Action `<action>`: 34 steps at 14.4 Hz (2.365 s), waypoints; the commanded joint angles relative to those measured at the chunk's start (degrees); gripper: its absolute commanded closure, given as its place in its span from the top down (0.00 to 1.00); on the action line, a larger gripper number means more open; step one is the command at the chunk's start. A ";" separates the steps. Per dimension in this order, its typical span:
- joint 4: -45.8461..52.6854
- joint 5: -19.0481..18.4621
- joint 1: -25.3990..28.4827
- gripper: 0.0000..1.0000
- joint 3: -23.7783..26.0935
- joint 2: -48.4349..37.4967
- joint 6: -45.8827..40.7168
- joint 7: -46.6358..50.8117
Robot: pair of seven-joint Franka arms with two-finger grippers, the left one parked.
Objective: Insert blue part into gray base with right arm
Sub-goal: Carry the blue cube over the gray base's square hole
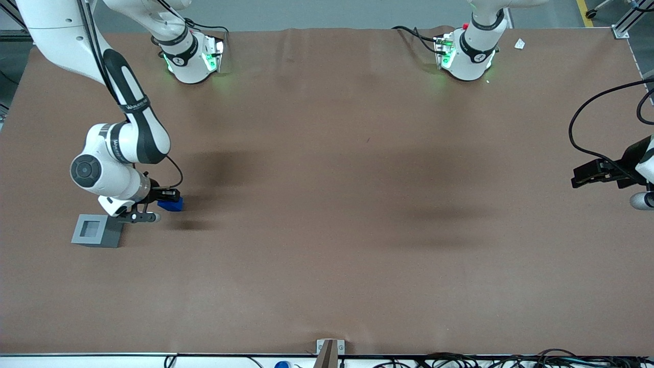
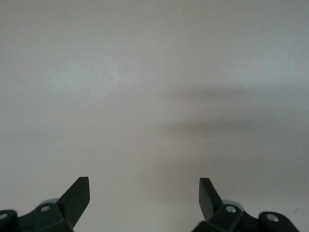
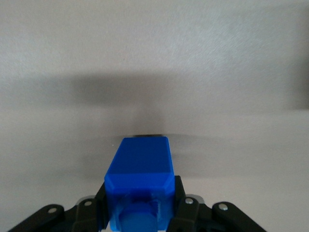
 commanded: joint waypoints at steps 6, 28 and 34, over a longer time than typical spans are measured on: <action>12.49 0.02 -5.77 0.03 0.29 -2.75 -16.46 -0.65; 25.16 -0.68 -16.41 0.02 0.20 -0.92 -20.88 -10.04; 29.28 -0.59 -18.08 0.02 0.21 4.36 -20.61 -12.16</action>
